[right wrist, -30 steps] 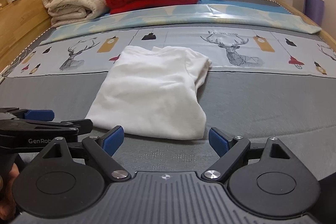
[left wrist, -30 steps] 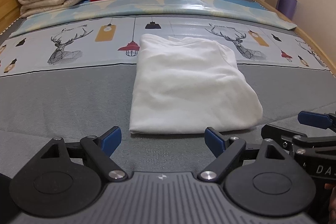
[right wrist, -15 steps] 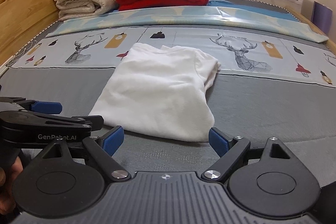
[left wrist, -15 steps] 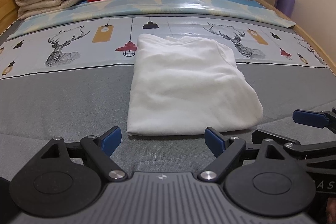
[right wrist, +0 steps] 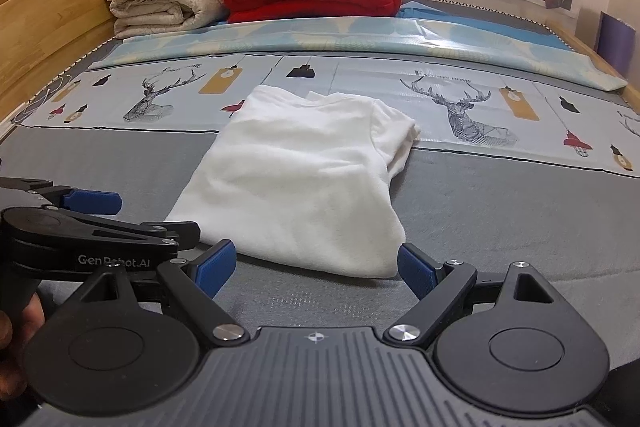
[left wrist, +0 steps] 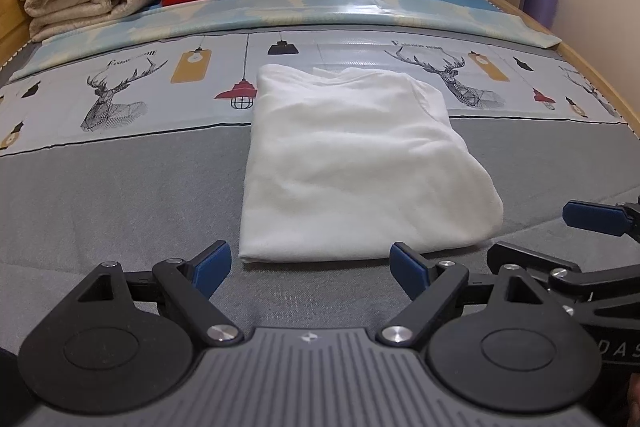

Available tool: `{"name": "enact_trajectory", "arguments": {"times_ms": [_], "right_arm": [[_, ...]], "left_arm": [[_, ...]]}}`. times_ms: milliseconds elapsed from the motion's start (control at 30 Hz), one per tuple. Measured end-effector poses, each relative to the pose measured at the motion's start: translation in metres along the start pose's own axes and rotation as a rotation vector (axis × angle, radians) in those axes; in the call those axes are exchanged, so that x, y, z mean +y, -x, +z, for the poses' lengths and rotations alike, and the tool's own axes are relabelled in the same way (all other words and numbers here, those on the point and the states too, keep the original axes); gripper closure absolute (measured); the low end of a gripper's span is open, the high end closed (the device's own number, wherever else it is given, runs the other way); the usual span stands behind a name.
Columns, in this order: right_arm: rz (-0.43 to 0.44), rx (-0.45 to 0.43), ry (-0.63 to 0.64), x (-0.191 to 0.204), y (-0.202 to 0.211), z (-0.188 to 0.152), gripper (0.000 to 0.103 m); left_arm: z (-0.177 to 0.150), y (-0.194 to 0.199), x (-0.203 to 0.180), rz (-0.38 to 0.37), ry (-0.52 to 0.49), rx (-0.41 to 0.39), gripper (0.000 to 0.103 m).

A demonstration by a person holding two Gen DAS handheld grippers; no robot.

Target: Fold small clothes

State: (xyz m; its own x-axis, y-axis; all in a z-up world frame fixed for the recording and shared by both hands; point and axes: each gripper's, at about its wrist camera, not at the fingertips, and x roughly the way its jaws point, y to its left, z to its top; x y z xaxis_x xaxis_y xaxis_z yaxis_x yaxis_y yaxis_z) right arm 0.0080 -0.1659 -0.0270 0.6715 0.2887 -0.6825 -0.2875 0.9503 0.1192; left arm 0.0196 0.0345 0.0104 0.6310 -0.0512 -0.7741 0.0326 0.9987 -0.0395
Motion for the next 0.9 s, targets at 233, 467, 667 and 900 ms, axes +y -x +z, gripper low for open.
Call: {"name": "enact_trajectory", "arguments": {"times_ms": [233, 467, 667, 900], "right_arm": [[0.002, -0.006, 0.01, 0.004, 0.001, 0.0001, 0.014], [0.003, -0.008, 0.019, 0.0049, 0.0015, -0.0001, 0.014], [0.003, -0.009, 0.017, 0.0038, 0.0014, 0.0001, 0.014], [0.005, -0.008, 0.016, 0.0032, 0.0017, -0.0001, 0.014]], "left_arm": [[0.0003, 0.0017, -0.0004, -0.003, 0.003, -0.004, 0.013], [0.0006, 0.0015, 0.0004, -0.006, 0.0, -0.006, 0.013], [0.0002, 0.0017, 0.0004, -0.007, -0.001, -0.008, 0.013], [0.0011, 0.0025, -0.0016, -0.004, -0.007, -0.019, 0.013]]}}
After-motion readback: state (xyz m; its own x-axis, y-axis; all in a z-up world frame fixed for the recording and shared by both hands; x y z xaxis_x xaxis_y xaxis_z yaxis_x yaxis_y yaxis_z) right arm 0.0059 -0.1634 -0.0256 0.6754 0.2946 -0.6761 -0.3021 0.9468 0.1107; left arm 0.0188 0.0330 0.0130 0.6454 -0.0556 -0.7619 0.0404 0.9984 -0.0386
